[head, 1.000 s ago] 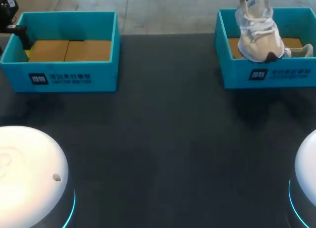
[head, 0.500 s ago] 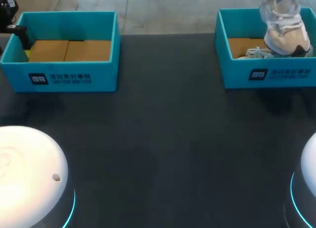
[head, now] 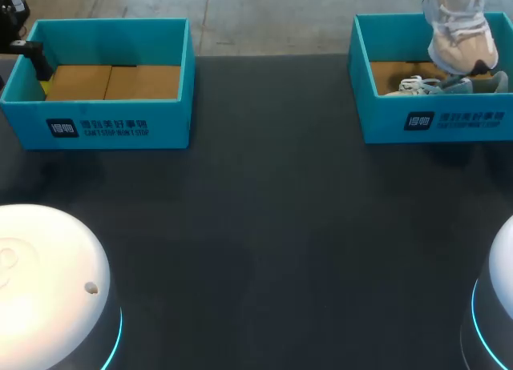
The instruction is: Take the shoe out of the shoebox, open the shoe tongue, remove and reinsert the insole, then place the shoe into the shoebox
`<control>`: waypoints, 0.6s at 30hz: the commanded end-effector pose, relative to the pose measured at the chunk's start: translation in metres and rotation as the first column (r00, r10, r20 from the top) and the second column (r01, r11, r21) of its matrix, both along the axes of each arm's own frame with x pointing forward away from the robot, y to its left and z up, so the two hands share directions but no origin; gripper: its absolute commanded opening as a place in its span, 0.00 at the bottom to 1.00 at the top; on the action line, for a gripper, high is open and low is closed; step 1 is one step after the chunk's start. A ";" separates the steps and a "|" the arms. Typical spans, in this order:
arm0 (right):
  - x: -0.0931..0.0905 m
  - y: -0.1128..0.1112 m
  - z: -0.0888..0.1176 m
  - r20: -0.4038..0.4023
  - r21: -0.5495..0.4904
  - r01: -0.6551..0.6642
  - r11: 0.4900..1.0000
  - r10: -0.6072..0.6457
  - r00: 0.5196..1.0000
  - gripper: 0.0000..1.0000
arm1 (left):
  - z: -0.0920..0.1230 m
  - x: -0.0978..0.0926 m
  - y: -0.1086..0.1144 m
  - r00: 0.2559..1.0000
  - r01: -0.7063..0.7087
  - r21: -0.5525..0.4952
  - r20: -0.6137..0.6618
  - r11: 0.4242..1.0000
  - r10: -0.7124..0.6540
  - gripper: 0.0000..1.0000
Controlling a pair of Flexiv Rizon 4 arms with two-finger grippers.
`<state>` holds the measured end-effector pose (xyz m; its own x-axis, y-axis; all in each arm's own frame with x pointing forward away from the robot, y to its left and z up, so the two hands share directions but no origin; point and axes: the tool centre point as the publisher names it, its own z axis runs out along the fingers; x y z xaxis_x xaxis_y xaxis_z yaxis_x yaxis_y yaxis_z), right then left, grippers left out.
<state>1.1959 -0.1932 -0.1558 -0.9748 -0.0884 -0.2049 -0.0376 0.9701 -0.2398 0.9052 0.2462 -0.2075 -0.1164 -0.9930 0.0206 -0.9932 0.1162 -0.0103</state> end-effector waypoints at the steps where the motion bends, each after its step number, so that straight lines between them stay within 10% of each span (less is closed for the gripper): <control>1: 0.010 -0.005 0.008 -0.026 0.010 0.005 1.000 -0.005 1.000 0.00 | 0.000 -0.001 0.000 1.000 0.000 0.002 0.001 1.000 0.000 1.00; 18: 0.002 -0.038 0.009 -0.025 0.007 0.365 0.931 -0.365 0.931 0.00 | 0.000 -0.001 0.000 1.000 0.000 0.002 0.001 1.000 0.000 1.00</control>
